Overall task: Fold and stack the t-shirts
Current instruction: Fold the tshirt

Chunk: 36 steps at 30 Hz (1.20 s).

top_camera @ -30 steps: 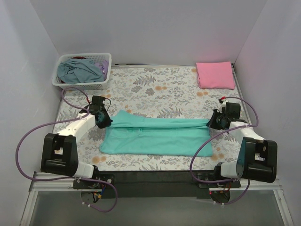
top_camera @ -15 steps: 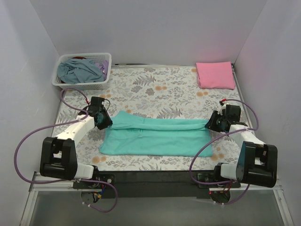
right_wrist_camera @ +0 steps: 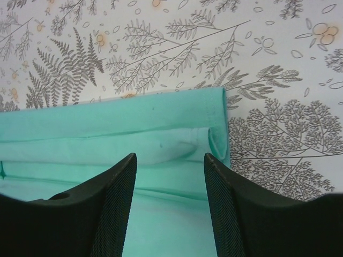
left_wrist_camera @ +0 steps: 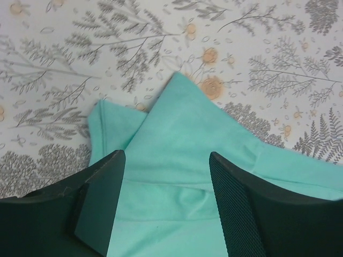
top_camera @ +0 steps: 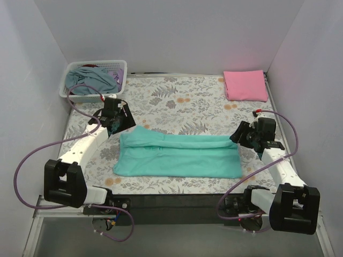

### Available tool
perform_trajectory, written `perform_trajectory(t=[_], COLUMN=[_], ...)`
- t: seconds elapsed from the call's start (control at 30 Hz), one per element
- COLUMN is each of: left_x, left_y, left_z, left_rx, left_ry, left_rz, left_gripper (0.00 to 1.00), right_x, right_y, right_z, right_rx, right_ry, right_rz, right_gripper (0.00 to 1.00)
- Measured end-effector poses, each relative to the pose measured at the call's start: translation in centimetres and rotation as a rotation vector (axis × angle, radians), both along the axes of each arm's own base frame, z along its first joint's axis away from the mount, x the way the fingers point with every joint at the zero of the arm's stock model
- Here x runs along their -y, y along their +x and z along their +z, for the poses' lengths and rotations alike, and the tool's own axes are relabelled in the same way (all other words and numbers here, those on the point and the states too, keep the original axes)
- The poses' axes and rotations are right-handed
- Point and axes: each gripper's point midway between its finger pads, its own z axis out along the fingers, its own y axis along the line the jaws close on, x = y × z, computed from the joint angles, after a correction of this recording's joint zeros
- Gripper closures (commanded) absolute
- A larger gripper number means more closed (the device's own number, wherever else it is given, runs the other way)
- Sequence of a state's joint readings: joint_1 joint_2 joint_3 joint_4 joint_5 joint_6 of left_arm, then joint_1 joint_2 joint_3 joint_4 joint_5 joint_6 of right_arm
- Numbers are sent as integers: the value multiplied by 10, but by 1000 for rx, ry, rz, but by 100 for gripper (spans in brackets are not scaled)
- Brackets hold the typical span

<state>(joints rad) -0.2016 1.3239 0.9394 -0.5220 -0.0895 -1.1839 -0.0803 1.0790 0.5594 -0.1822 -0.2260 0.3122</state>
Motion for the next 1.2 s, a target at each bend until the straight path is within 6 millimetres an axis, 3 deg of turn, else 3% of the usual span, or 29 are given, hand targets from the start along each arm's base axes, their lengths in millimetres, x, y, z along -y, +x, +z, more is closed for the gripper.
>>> perform_trajectory(t=[0.13, 0.4, 0.5, 0.7, 0.83, 0.97, 1.1, 1.2], left_x=[20, 23, 23, 29, 35, 40, 42, 45], left_y=[23, 42, 44, 53, 57, 56, 55, 54], left_z=[-3, -66, -78, -82, -88, -93, -99, -99], left_rx=[-4, -153, -182, -173, -177, -188, -203, -204], left_ry=[45, 187, 208, 208, 200, 188, 188, 184], left_rz=[-55, -100, -112, -132, -145, -157, -168, -185], left_gripper=[42, 43, 43, 46, 52, 68, 99, 100], right_x=[-19, -63, -69, -71, -71, -72, -71, -71], right_y=[-8, -25, -29, -43, -45, -44, -44, -45], right_z=[1, 11, 9, -8, -9, -4, -4, -5], right_rx=[-6, 21, 16, -31, -32, -14, -13, -15], right_ry=[-6, -10, -10, -13, -14, -13, -16, -20], right_rz=[66, 231, 253, 271, 275, 275, 277, 279], right_gripper=[40, 40, 40, 40, 40, 41, 41, 41])
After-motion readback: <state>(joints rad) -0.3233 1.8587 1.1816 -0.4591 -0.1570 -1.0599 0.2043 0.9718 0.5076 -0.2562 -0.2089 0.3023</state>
